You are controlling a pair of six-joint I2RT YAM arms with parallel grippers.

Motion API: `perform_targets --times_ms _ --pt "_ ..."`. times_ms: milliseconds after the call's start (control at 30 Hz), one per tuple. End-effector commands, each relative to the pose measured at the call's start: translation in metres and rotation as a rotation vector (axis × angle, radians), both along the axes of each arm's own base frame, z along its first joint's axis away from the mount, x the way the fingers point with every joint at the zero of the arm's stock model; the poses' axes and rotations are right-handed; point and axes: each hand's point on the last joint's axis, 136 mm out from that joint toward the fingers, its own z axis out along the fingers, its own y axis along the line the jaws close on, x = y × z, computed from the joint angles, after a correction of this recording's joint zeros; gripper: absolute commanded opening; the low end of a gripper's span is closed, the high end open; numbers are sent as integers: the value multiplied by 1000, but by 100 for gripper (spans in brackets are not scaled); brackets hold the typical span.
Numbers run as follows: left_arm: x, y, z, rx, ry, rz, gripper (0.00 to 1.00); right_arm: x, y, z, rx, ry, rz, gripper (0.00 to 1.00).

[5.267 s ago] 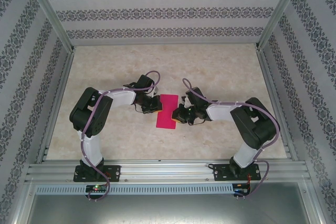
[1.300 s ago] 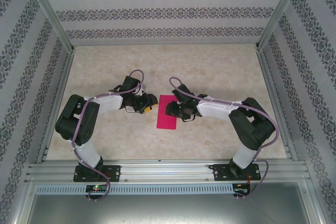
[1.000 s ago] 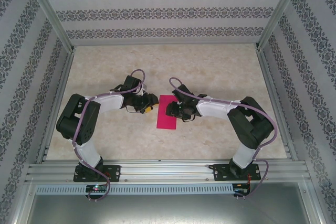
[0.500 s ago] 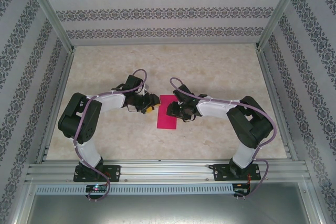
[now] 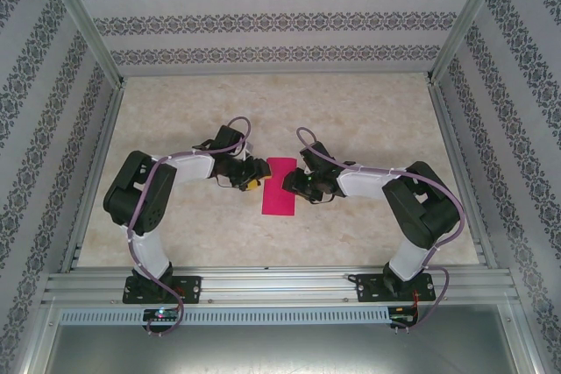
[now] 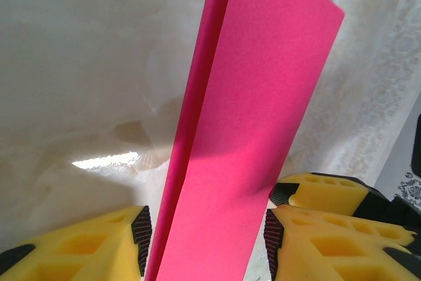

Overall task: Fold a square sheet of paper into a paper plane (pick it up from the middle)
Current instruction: Fold the triangle a second time at the center of the table.

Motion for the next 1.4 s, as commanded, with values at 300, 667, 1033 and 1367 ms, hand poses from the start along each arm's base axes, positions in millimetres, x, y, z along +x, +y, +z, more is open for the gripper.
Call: perform_targets --times_ms 300,667,1033,1367 --pt "-4 -13 -3 5 15 -58 51 -17 -17 -36 -115 86 -5 45" --pt "-6 -18 -8 6 27 -75 51 -17 -17 -37 -121 90 -3 45" --pt "-6 -21 -4 -8 20 -90 48 -17 -15 -37 -115 93 0 45" --pt "-2 -24 14 -31 -31 -89 46 -17 -15 -38 -114 92 -1 45"
